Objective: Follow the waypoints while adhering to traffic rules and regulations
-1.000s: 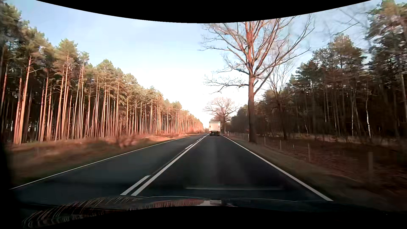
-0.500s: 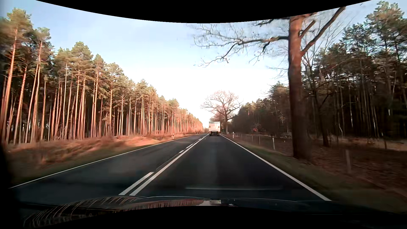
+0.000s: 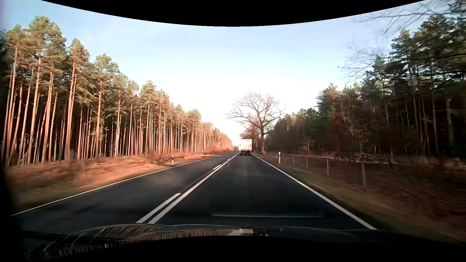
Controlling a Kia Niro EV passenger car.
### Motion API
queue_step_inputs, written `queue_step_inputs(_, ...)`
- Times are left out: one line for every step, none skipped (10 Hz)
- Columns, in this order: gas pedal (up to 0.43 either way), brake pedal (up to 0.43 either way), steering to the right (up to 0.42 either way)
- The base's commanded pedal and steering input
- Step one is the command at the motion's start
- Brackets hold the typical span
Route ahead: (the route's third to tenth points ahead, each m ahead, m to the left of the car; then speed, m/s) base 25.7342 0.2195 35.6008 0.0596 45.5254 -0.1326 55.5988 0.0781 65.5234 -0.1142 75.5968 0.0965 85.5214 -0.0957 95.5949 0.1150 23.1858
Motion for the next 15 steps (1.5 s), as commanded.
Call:
queue_step_inputs(0.189,0.000,0.000)
queue_step_inputs(0.189,0.000,-0.001)
queue_step_inputs(0.189,0.000,-0.001)
queue_step_inputs(0.189,0.000,-0.001)
queue_step_inputs(0.189,0.000,-0.001)
queue_step_inputs(0.189,0.000,0.000)
queue_step_inputs(0.189,0.000,-0.001)
queue_step_inputs(0.189,0.000,0.000)
queue_step_inputs(0.189,0.000,-0.001)
queue_step_inputs(0.189,0.000,-0.001)
queue_step_inputs(0.189,0.000,-0.001)
queue_step_inputs(0.189,0.000,-0.001)
queue_step_inputs(0.189,0.000,-0.001)
queue_step_inputs(0.189,0.000,-0.001)
queue_step_inputs(0.189,0.000,-0.001)
